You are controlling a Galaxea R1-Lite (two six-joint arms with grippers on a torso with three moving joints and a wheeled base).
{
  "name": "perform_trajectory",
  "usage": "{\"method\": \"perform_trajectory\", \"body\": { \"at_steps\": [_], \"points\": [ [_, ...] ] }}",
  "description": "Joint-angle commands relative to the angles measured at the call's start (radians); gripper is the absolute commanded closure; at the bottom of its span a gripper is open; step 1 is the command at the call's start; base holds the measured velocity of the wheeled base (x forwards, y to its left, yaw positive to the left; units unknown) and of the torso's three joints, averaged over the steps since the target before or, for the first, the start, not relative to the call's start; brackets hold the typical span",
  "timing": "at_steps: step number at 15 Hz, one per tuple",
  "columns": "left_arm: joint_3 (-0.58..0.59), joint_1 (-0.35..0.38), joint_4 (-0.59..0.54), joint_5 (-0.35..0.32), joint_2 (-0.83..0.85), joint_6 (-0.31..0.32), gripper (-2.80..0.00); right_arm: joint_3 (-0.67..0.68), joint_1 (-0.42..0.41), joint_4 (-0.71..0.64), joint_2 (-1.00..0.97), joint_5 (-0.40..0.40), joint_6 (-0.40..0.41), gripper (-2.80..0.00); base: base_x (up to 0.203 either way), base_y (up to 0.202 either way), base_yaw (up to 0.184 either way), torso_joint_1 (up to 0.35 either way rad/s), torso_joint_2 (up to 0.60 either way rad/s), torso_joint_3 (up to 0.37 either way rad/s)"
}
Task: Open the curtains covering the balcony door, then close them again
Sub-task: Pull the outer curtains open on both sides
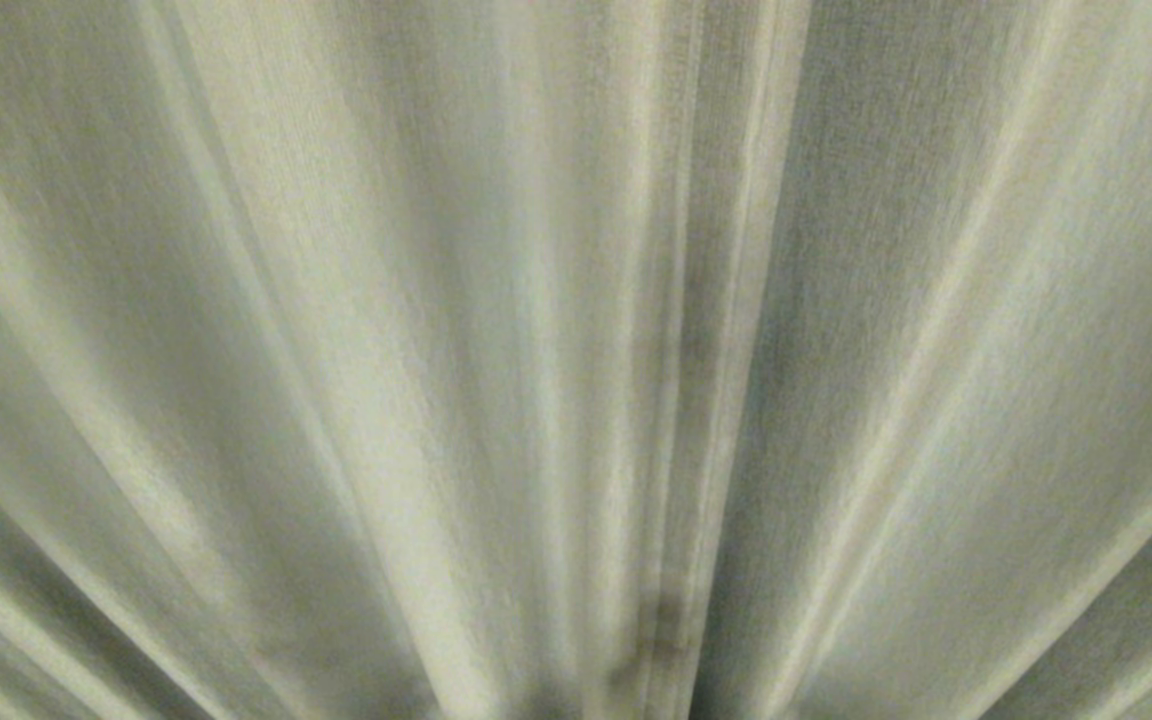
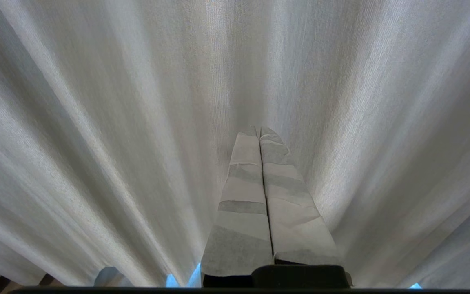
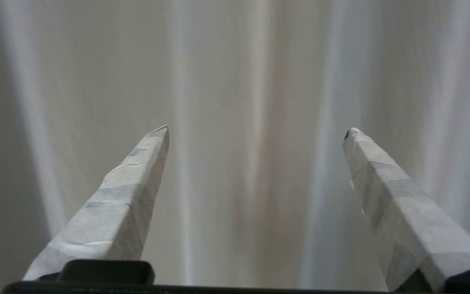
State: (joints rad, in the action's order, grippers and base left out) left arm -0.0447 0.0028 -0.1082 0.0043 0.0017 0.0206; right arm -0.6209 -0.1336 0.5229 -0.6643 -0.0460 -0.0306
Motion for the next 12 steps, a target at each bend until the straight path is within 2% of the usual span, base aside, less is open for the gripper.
{"method": "perform_trajectory", "body": {
  "at_steps": [1, 5, 12],
  "points": [
    [0.000, 0.000, -0.001, 0.000, 0.000, 0.000, 0.00, 0.001, 0.002, 0.123, -0.054, -0.034, 0.005, -2.80, 0.000, 0.000, 0.000, 0.000, 0.00, 0.000],
    [0.000, 0.000, -0.001, 0.000, 0.000, 0.001, 0.00, -0.009, -0.003, 0.168, -0.103, -0.038, 0.025, -2.80, 0.000, 0.000, 0.000, 0.000, 0.00, 0.000],
    [0.000, 0.000, -0.001, 0.000, 0.000, 0.000, 0.00, -0.149, -0.063, 0.173, -0.309, -0.039, 0.025, -2.80, 0.000, 0.000, 0.000, 0.000, 0.00, 0.000]
  ]
}}
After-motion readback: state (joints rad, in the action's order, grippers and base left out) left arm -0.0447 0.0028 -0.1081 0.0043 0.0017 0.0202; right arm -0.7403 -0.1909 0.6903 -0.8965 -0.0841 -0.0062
